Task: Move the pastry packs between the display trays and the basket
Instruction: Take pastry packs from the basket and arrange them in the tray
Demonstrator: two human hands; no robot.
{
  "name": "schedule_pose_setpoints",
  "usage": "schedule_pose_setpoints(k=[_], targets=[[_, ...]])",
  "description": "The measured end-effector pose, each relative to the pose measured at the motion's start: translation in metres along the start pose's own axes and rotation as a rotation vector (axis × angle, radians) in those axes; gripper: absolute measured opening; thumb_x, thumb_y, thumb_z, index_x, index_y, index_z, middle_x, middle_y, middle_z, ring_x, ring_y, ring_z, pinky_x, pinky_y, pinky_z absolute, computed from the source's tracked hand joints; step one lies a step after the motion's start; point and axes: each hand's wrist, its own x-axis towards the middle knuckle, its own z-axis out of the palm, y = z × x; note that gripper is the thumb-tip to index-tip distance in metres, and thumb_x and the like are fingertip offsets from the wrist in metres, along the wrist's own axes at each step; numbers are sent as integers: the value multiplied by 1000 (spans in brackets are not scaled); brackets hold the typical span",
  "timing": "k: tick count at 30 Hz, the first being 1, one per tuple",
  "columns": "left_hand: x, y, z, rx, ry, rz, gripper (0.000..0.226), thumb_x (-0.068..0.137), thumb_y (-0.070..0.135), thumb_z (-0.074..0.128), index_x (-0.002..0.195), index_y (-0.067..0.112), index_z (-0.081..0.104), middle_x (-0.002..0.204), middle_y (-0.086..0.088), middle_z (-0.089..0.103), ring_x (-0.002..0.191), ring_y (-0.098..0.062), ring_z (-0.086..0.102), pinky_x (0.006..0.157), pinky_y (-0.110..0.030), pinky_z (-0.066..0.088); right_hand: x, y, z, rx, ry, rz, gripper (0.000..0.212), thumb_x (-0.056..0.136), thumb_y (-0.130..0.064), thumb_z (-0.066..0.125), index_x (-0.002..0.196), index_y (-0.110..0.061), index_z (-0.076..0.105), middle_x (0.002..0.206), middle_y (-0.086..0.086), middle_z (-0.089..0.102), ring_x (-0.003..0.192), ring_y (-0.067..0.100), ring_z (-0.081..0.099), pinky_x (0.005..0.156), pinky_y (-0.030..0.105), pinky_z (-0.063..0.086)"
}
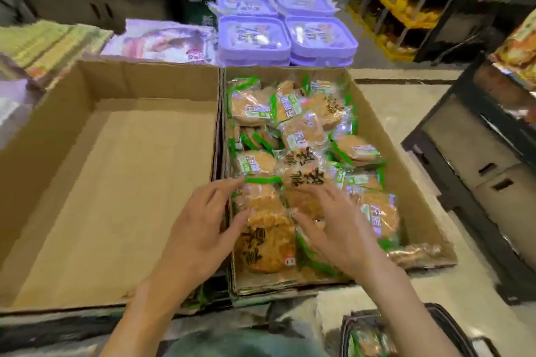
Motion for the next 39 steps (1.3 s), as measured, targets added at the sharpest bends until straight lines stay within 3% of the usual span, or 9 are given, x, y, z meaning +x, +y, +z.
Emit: schedule_pose_setpoints(k=[5, 12, 15, 19, 24, 27, 31, 35, 39], targets=[[15, 11, 14, 46, 44, -198, 57, 95, 51, 51, 147, 29, 46, 141, 17, 45, 133, 2, 34, 109, -19, 29, 62, 17, -6, -65, -175, -230, 52, 94, -49, 50, 135, -20, 56, 124, 3, 62, 117, 27, 57, 93, 42, 50], [37, -2, 23, 143, 12, -290, 66, 95, 62, 41, 149, 23, 44, 154, 2, 38, 145, -21, 31, 119, -45, 32, 135, 3, 1, -67, -184, -422, 40, 99, -35, 60, 137, -23, 55, 126, 1, 61, 115, 24, 58, 86, 39, 50], [40, -4, 24, 113, 1, -330, 73, 91, 66, 34, 153, 27, 37, 161, 5, 26, 151, -15, 19, 124, -38, 22, 163, -5, 9, -118, -225, -429, 45, 99, -40, 57, 140, -24, 51, 129, 0, 58, 117, 23, 55, 87, 38, 48], [44, 0, 25, 8, 11, -362, 68, 95, 58, 47, 156, 33, 31, 165, 16, 12, 151, -3, 12, 122, -27, 17, 206, -10, 16, -50, -28, -412, 44, 92, -37, 67, 131, -18, 57, 124, 3, 58, 113, 25, 55, 88, 40, 51], [48, -3, 28, -81, 18, -382, 62, 98, 50, 51, 155, 39, 28, 165, 23, 2, 148, 7, 6, 119, -20, 13, 288, -22, 14, -103, -222, -266, 81, 84, -58, 71, 148, -21, 39, 151, 10, 40, 139, 30, 39, 112, 48, 39], [49, -2, 33, -108, 20, -364, 60, 99, 52, 48, 155, 39, 29, 166, 21, 3, 152, 3, 4, 122, -26, 15, 316, -28, 11, -112, -442, -261, 101, 76, -62, 77, 154, -16, 32, 156, 12, 41, 138, 33, 45, 112, 47, 39], [53, 3, 38, -203, 76, -359, 54, 100, 47, 54, 150, 38, 38, 163, 22, 12, 150, 6, 8, 122, -23, 16, 325, -29, 6, -194, -442, -270, 113, 61, -70, 83, 151, -17, 37, 141, 17, 48, 130, 34, 47, 105, 47, 43], [62, 2, 39, -135, 71, -321, 50, 100, 44, 55, 147, 36, 42, 162, 17, 16, 151, -1, 10, 120, -22, 14, 302, -27, -14, -98, -263, -279, 83, 70, -59, 83, 136, -23, 49, 113, -5, 43, 111, 23, 53, 83, 37, 41], [87, -1, 32, 100, 88, -164, 46, 97, 33, 61, 141, 22, 52, 152, 0, 43, 144, -20, 35, 118, -39, 34, 267, -12, -39, 239, -139, -191, 54, 72, -53, 84, 108, -28, 53, 102, -10, 60, 92, 18, 61, 77, 40, 51]])
